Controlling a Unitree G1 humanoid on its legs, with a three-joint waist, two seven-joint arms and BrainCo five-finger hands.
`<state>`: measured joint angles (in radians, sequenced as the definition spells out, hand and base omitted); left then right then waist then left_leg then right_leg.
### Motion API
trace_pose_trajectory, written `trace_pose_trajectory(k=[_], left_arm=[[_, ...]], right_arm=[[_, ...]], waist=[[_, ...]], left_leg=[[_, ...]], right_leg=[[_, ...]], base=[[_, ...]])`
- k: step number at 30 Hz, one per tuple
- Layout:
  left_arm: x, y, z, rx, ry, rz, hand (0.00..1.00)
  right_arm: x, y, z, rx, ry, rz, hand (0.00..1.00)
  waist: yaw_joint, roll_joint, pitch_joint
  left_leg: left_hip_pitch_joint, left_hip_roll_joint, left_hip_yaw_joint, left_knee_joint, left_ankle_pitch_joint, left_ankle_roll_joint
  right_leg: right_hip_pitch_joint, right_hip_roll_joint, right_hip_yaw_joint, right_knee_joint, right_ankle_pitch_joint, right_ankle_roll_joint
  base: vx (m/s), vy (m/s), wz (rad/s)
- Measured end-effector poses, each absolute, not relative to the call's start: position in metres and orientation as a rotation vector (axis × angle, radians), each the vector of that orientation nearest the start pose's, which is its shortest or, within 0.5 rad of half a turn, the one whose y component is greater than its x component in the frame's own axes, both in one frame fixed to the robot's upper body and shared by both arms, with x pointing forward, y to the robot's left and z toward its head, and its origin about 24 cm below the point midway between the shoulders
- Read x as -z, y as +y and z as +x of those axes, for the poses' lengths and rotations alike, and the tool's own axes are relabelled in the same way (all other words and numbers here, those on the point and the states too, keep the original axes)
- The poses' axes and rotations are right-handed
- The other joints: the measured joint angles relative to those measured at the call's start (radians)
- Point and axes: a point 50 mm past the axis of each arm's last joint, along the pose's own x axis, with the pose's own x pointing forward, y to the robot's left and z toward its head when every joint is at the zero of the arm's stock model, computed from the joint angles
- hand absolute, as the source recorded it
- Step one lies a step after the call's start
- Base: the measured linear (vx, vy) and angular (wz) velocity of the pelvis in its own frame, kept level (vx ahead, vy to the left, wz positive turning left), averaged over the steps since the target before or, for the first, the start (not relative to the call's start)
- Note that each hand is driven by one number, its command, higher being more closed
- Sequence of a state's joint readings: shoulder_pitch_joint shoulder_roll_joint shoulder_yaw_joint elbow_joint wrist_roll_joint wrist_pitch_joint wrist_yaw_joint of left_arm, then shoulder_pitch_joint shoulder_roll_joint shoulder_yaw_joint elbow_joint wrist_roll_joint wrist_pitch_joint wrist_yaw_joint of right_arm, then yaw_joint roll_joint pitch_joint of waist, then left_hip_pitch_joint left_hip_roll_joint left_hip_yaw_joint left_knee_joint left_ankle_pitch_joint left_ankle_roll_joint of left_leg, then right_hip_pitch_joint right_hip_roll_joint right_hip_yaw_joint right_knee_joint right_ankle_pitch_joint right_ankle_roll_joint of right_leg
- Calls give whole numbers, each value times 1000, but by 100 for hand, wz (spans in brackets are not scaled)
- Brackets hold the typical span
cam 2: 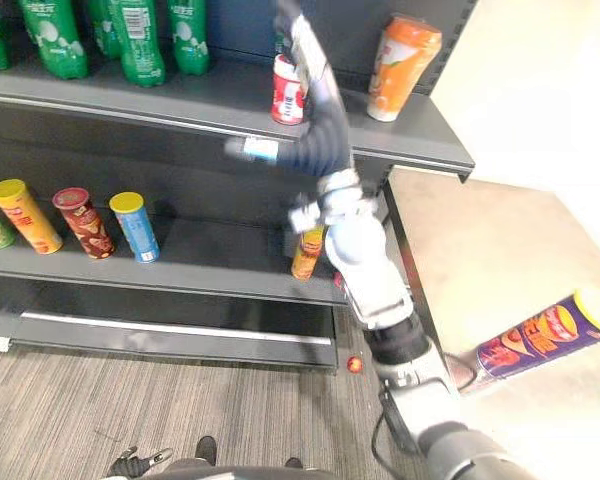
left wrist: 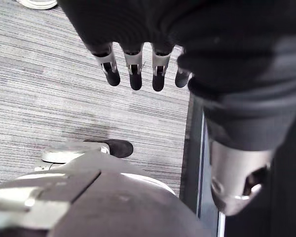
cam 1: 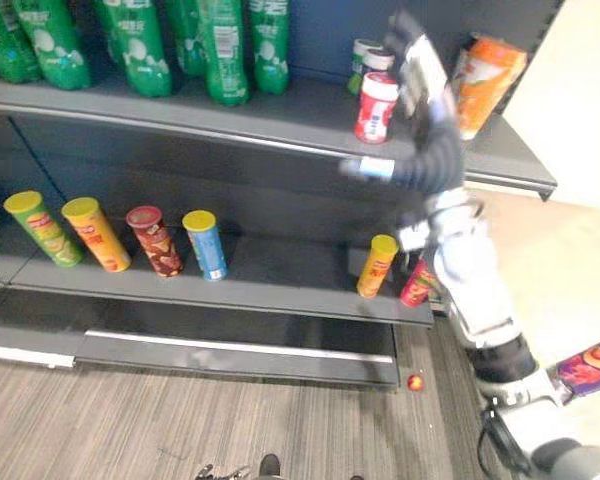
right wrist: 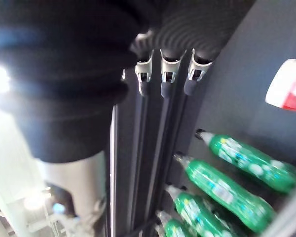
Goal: Put the gum and the chips on the shelf.
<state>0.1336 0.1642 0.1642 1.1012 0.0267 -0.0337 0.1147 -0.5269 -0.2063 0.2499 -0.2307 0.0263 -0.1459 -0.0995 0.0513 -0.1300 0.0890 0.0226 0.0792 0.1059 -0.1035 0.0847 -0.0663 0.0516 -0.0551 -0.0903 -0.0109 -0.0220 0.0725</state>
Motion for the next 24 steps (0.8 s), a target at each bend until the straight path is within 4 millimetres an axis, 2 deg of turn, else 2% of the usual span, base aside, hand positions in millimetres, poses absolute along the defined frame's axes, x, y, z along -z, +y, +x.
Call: trace_pose_trajectory(k=[4, 8, 12, 14, 15, 17, 18, 20, 22, 24], left_arm=[[162, 241, 49, -337, 1217, 169, 0], [164, 240, 42, -328, 1237, 171, 0], [165, 238, 38, -322, 1255, 166, 0], [165, 238, 38, -321, 1256, 164, 0], [165, 238, 38, -321, 1255, 163, 0], [166, 236, 38, -318, 1256, 159, 0], [166, 236, 38, -317, 1255, 157, 0], [166, 234, 38, -307, 1257, 152, 0], [167, 232, 39, -291, 1259, 164, 0], [168, 228, 39, -283, 1261, 162, 0]], right_arm=[[-185, -100, 262, -351, -683, -83, 0], [-141, -115, 233, -401, -516, -42, 0], [-100, -107, 206, -497, -326, 58, 0], [-60, -98, 190, -540, -139, 130, 0], [-48, -96, 187, -545, -79, 155, 0], [0, -91, 173, -551, 156, 183, 0], [9, -91, 170, -554, 200, 179, 0], [50, -95, 155, -519, 397, 148, 0], [76, -102, 145, -466, 525, 113, 0], [110, -120, 129, -413, 702, 16, 0]], waist=[[-24, 2, -25], [-45, 10, -28], [-53, 27, -37], [-54, 30, -38], [-54, 30, -38], [-54, 36, -38], [-54, 38, -37], [-56, 49, -40], [-57, 59, -42], [-60, 75, -41]], left_leg=[[2, 3, 23, 0, -5, -2], [15, 5, 34, 0, -9, -4], [17, 5, 48, 0, -14, -3], [18, 4, 47, 0, -19, 4], [18, 4, 48, 0, -19, 4], [18, 1, 49, 0, -20, 5], [18, 0, 50, 0, -20, 6], [18, -3, 50, 0, -22, 8], [18, -5, 50, 0, -23, 8], [19, -8, 50, 0, -24, 9]], right_leg=[[-13, 2, 21, 6, 1, -1], [-15, 3, 33, 11, -4, -1], [-20, 4, 44, 12, -9, -4], [-19, 3, 44, 13, -9, -4], [-19, 3, 44, 13, -9, -4], [-19, 0, 45, 13, -9, -4], [-20, -1, 45, 13, -9, -4], [-20, -5, 45, 13, -9, -3], [-20, -7, 45, 14, -9, -3], [-18, -10, 45, 13, -10, -3]], base=[[0, -3, -18], [2, 1, -8], [9, -1, -12], [0, 0, 0], [0, 0, 0], [0, 0, 0], [0, 0, 0], [0, 0, 0], [0, 0, 0], [15, 9, 0]])
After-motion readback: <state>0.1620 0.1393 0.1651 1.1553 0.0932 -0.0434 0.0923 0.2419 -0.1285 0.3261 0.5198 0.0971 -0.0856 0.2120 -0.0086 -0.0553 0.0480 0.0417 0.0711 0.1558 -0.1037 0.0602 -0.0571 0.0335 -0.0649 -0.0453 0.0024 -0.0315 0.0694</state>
